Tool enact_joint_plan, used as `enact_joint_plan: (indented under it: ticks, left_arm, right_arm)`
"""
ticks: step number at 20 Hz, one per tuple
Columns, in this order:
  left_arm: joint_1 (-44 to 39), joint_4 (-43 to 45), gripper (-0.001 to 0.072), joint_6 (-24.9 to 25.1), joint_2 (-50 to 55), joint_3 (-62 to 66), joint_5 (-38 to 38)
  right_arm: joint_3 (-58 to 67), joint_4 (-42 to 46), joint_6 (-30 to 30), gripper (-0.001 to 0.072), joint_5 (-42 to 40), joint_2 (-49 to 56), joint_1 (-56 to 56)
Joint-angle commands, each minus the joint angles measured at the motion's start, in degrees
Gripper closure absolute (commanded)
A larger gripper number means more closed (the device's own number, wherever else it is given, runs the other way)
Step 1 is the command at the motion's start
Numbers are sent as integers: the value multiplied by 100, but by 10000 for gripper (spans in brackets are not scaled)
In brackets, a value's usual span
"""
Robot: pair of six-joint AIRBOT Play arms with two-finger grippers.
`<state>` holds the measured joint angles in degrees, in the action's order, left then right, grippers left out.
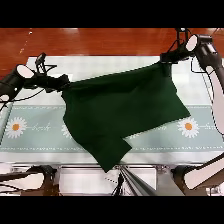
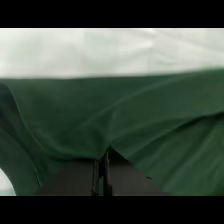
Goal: Fold the shirts.
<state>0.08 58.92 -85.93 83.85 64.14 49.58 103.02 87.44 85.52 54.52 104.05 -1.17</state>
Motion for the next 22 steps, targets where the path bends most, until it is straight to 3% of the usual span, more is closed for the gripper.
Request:
enact_joint_plan:
  ticks: [1, 3, 4, 6, 10, 11, 12, 13, 17, 22]
  left_arm:
    - [-66, -28, 542, -2, 125, 11, 588]
    - [50, -28, 364, -4, 103, 111, 1287]
    - [151, -26, 305, 0, 68, 190, 1661]
    - [446, -35, 303, 129, -227, 293, 2398]
    - [874, -20, 299, 579, -1447, -151, 3206]
    - [946, -28, 277, 577, -1838, -546, 3180]
    - [970, -31, 151, 575, -2218, -1040, 3108]
    - [962, -46, 104, 570, -2538, -1550, 3040]
    - [922, -800, 104, 706, -3530, -3515, 2730]
    - [918, -1023, 104, 708, -3613, -4590, 2221]
  right_arm:
    - [0, -59, 74, 596, 203, 0, 4]
    - [0, -22, -31, 303, 699, -118, 4]
    - [0, 151, -229, 214, 1010, -240, 7]
    - [0, 767, -463, 209, 1589, -605, 72]
    - [-9, 925, -319, 210, 2330, -1456, 857]
    - [-46, 719, -319, 210, 2420, -1628, 1165]
    - [-170, 393, -321, 210, 2459, -1827, 1528]
    - [-396, 46, -334, 210, 2444, -2028, 1899]
    - [-1744, -1342, -693, 209, 2179, -2671, 3073]
    - [-2756, -1545, -876, 210, 1980, -2861, 3311]
